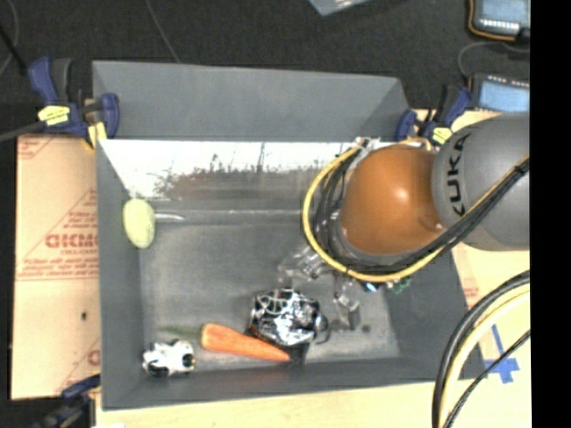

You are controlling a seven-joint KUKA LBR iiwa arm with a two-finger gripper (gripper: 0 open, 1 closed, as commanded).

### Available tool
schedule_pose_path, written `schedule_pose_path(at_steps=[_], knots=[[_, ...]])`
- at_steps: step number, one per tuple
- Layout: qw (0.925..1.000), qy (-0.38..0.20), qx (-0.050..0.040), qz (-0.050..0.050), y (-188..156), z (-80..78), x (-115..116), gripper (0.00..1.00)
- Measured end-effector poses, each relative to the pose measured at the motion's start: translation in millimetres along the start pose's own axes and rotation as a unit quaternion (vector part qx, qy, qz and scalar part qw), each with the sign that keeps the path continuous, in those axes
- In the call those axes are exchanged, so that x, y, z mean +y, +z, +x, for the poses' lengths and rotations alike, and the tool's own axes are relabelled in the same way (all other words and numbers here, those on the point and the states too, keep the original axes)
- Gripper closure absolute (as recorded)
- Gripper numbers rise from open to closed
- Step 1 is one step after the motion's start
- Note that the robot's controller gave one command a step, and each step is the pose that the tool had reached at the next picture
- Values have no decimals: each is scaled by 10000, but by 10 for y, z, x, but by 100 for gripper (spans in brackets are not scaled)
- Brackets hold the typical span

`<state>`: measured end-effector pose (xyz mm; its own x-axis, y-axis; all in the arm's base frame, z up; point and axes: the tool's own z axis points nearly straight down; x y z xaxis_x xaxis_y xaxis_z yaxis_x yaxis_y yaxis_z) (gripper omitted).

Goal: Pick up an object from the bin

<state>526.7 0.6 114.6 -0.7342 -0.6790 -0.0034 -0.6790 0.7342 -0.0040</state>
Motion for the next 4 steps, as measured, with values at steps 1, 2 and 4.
schedule_pose_path(at_steps=[1,2,4], knots=[[9987,-501,-29,43,8,-48,48,0],[9887,-1498,-13,18,260,-137,228,0],[9762,-2170,-23,47,438,-316,365,100]])
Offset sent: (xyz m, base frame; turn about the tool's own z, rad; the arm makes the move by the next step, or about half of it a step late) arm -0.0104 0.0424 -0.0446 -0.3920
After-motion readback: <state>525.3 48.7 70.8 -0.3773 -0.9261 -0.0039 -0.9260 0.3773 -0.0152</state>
